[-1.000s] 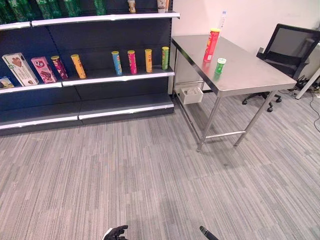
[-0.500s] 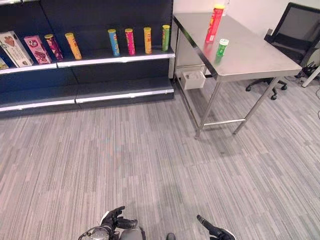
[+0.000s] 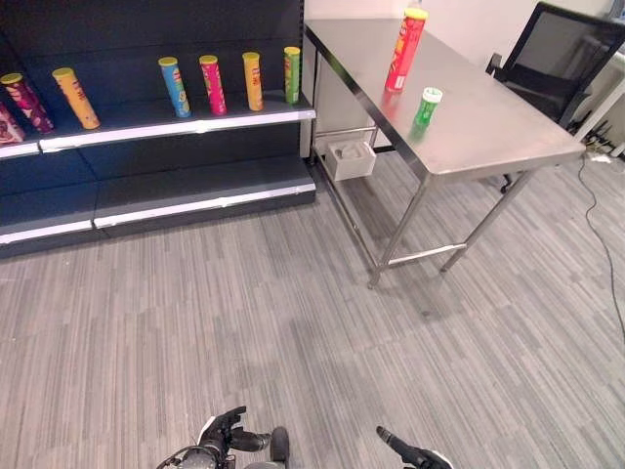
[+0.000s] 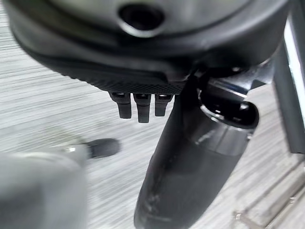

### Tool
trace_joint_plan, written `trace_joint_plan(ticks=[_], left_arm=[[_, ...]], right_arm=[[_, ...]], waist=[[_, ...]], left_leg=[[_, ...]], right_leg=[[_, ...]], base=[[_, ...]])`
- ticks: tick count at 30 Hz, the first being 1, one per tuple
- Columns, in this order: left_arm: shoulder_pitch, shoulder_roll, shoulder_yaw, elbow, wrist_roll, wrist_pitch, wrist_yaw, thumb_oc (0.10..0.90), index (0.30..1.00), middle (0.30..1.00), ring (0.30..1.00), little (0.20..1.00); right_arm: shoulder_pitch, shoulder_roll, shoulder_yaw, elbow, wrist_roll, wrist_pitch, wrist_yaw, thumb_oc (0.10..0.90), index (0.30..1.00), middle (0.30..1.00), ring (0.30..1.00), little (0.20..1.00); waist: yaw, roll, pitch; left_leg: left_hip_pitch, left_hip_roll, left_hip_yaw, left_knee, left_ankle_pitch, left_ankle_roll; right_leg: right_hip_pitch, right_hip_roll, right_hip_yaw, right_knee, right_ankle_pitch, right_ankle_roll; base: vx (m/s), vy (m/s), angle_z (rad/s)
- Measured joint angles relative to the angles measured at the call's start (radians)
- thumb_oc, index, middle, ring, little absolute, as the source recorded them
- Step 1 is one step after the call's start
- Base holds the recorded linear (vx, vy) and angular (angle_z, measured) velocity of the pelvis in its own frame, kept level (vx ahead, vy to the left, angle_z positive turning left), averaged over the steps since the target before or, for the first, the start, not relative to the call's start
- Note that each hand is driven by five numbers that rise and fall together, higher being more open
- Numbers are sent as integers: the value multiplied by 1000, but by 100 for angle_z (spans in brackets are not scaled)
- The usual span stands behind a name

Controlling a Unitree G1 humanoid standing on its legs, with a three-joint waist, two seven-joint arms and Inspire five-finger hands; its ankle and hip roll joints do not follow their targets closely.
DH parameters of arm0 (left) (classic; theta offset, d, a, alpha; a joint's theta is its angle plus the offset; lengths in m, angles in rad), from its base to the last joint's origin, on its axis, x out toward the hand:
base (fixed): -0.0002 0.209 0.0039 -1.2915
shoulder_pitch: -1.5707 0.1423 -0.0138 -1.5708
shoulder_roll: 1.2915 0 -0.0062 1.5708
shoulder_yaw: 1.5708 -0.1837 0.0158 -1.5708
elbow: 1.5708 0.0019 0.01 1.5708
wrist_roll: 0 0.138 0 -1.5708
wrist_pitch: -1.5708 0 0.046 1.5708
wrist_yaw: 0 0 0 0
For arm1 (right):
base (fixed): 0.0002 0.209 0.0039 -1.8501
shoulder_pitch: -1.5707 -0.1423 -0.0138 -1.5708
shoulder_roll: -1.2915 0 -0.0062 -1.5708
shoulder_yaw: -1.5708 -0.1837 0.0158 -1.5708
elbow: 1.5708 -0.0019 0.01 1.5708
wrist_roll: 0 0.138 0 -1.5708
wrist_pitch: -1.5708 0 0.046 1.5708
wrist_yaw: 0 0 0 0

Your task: Put the goods on the table back onto the shelves and tidy them up.

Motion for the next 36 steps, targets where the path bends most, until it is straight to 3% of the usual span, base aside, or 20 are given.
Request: trace_joint_plan(ticks=[2, 3, 4, 6, 9, 12, 13, 14, 15, 16, 18, 21, 22, 23, 25, 28, 31, 33, 34, 36], left_arm=[[-17, -5, -17, 2, 2, -2, 0, 800, 900, 900, 900, 900], [-11, -12, -32, 21, 7, 7, -1, 800, 900, 900, 900, 900], [-10, -13, -32, 21, 12, 7, -1, 800, 900, 900, 900, 900], [-17, -14, -30, 21, 21, 5, 1, 800, 900, 900, 900, 900], [-13, -4, -30, 37, 30, 2, 2, 800, 900, 900, 900, 900], [-3, -4, -33, 54, 59, 1, 1, 800, 900, 900, 900, 900], [28, -38, -34, 57, 73, 3, -1, 800, 900, 900, 900, 900], [27, -52, -34, 56, 77, 2, -5, 800, 900, 900, 900, 900], [28, -70, -33, 46, 79, 1, -7, 800, 900, 900, 900, 900], [32, -78, -33, 47, 79, 1, -7, 800, 900, 900, 900, 900], [45, -88, -31, 45, 78, 0, -8, 800, 900, 900, 900, 900], [46, -73, -26, 35, 77, 1, -9, 800, 900, 900, 900, 900], [46, -64, -24, 16, 72, 1, -19, 800, 900, 900, 900, 900], [33, -44, -32, -60, 55, -10, -18, 800, 900, 900, 900, 900], [21, -9, -25, -86, 42, -20, -20, 800, 900, 900, 900, 900], [18, 6, -41, -78, 39, -8, -22, 800, 900, 900, 900, 900], [22, -13, -71, -76, 39, 0, -24, 800, 900, 900, 900, 900], [29, -27, -71, -65, 30, 4, -26, 800, 900, 900, 900, 900], [35, -29, -70, -63, 19, 4, -26, 800, 900, 900, 900, 900], [41, -35, -71, -57, 19, 1, -26, 800, 900, 900, 900, 900]], right_arm=[[12, -10, 1, -25, -1, 6, 1, 800, 900, 900, 900, 900], [3, -22, -31, -36, 1, -2, -2, 800, 900, 900, 900, 900], [2, -31, -32, -41, 3, -6, -4, 800, 900, 900, 900, 900], [6, -30, -29, -50, 3, -6, -3, 800, 900, 900, 900, 900], [21, -22, -28, -52, 3, 7, -2, 800, 900, 900, 900, 900], [25, -19, -30, -39, 3, 7, -2, 800, 900, 900, 900, 900], [29, -28, -34, -25, 3, 15, -3, 800, 900, 900, 900, 900], [26, -28, -38, -26, 3, 15, -1, 800, 900, 900, 900, 900], [26, -31, -38, -24, 2, 15, 0, 800, 900, 900, 900, 900], [28, -37, -39, -23, 2, 15, -1, 800, 900, 900, 900, 900], [27, -50, -38, -24, 1, 14, 0, 800, 900, 900, 900, 900], [25, -48, -39, -31, 1, 5, 4, 800, 900, 900, 900, 900], [29, -53, -40, -37, 2, 6, 6, 800, 900, 900, 900, 900], [-11, -56, -48, -1, 2, 10, 2, 800, 900, 900, 900, 900], [-31, -41, -26, 20, 1, 22, -1, 800, 900, 900, 900, 900], [-28, -35, 1, 12, 0, 14, -2, 800, 900, 900, 900, 900], [-21, -45, 33, 17, -8, 25, -2, 800, 900, 900, 900, 900], [-27, -48, 34, 15, -10, 23, -2, 800, 900, 900, 900, 900], [-7, -51, 29, -3, -13, 12, -3, 800, 900, 900, 900, 900], [8, -52, 29, 2, -13, 5, -4, 800, 900, 900, 900, 900]], waist=[[-8, 13, 5], [-35, 40, 12], [-39, 55, 17], [-77, 56, 15], [-93, 39, 14], [-127, 10, -3], [-135, 58, -23], [-136, 66, -28], [-126, 49, -34], [-119, 49, -36], [-106, 54, -53], [-94, 6, -55], [-89, 4, -54], [-61, 11, -2], [-44, -26, 19], [-61, -32, 22], [-58, 2, 32], [-55, 18, 28], [-59, 19, 25], [-66, 25, -12]], left_leg=[[57, -19, -22, 12, -70, 36], [128, -21, -35, -1, -102, 43], [154, -15, -44, -1, -117, 34], [185, -8, -83, -1, -141, 8], [237, 2, -96, -1, -178, -43], [283, 3, -138, -1, -237, -55], [349, 75, -145, 8, -294, -100], [354, 97, -126, 29, -288, -116], [351, 107, -103, 130, -266, -157], [346, 115, -101, 163, -255, -175], [313, 138, -104, 290, -235, -207], [82, 143, -107, 717, -156, -313], [3, 144, -135, 818, -152, -321], [-200, 179, -76, 1170, -81, -217], [-226, 158, -9, 1078, -124, -178], [-196, 147, 46, 557, -130, -176], [-147, 132, -64, 111, -53, -218], [-141, 126, -157, 17, -8, -219], [-100, 107, -162, 27, -1, -200], [-38, 98, -151, -2, -3, -192]], right_leg=[[-119, -41, 3, 176, 5, 3], [-188, -104, -94, 142, -14, -50], [-204, -103, -131, 27, -12, -55], [-220, -73, -154, -346, 27, -48], [-247, -10, -103, -614, 171, -25], [-241, -9, -97, -686, 214, -27], [-215, 49, -119, -624, 309, -69], [-198, 67, -130, -619, 318, -84], [-132, 80, -151, -656, 348, -155], [-100, 91, -152, -677, 347, -177], [-22, 127, -153, -765, 343, -181], [12, 119, -151, -780, 330, -222], [12, 127, -151, -777, 324, -273], [36, 152, -136, -775, 297, -302], [83, 141, -101, -779, 292, -281], [123, 146, -100, -788, 228, -252], [163, 183, -83, -781, 217, -236], [184, 208, -45, -781, 209, -226], [209, 207, -34, -782, 185, -249], [220, 203, -12, -781, 164, -241]], base=[[453, 121, 19], [418, -30, 5], [429, -92, 29], [265, -84, 65], [308, -74, 45], [393, -146, 54], [442, -225, 39], [544, -342, 39], [272, -225, 17], [328, -307, 1], [109, -215, -14], [92, -292, 1], [153, -216, -14], [179, -68, -39], [258, 26, -56], [213, 95, -29], [167, 75, -29], [290, 167, -62], [342, 235, -61], [174, 190, -33]])
